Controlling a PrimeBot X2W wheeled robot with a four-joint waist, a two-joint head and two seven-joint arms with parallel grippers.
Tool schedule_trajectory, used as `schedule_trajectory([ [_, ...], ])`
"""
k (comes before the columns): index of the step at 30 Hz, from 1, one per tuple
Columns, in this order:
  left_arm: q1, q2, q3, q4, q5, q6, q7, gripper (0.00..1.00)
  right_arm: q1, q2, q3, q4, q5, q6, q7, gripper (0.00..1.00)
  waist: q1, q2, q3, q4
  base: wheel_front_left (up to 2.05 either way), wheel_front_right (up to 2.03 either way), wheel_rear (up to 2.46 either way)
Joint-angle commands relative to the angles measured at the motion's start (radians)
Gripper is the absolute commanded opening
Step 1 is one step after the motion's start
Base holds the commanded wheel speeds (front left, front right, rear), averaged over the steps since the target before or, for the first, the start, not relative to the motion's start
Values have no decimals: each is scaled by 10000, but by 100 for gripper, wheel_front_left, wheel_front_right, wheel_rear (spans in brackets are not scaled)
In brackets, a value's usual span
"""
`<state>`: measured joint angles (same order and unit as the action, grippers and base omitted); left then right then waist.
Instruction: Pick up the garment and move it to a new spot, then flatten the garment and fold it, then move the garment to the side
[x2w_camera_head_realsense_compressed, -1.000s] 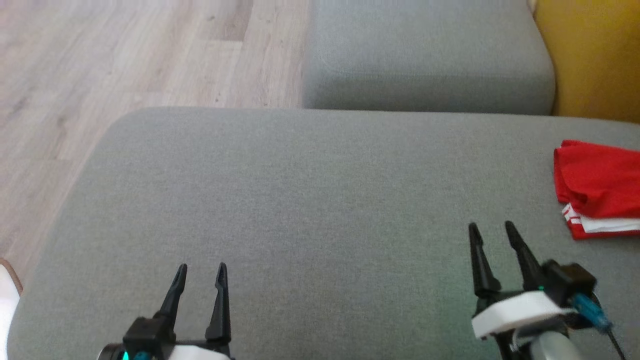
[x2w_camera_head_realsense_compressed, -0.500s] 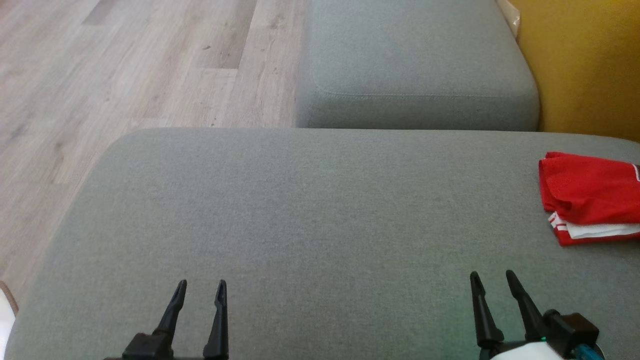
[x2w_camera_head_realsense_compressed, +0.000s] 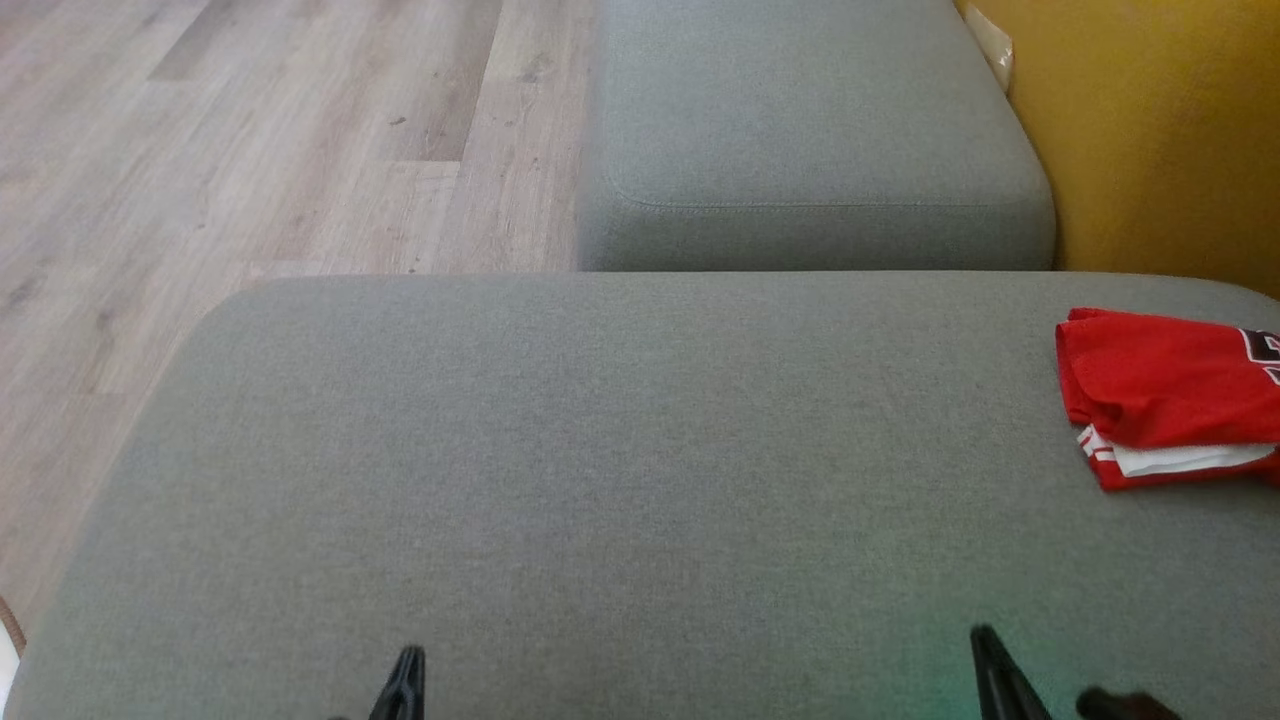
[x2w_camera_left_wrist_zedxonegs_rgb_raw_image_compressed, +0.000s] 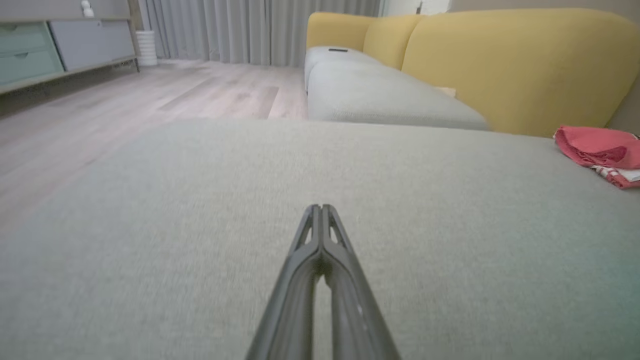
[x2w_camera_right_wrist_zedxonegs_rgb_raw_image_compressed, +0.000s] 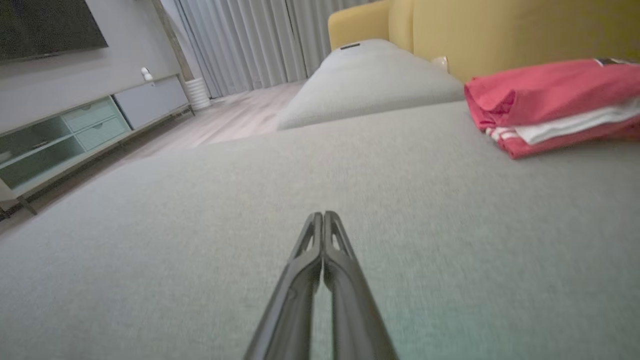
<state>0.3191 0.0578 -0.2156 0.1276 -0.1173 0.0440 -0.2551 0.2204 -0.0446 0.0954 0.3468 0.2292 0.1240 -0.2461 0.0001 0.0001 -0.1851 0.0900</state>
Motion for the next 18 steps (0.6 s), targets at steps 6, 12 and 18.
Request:
schedule_trajectory([
  [6, -328, 45, 109, -209, -860, -70, 135, 0, -315, -14, -96, -254, 762, 4, 155, 0, 0, -1, 101, -48, 0, 0, 0],
  [12, -538, 84, 211, -114, -1626, -163, 271, 0, -467, -27, -184, -290, 1436, 7, 319, 0, 0, -1, 191, -91, 0, 0, 0],
  [18, -747, 118, 317, -20, -2386, -255, 409, 0, -618, -38, -274, -328, 2107, 10, 484, 0, 0, -1, 281, -134, 0, 0, 0],
])
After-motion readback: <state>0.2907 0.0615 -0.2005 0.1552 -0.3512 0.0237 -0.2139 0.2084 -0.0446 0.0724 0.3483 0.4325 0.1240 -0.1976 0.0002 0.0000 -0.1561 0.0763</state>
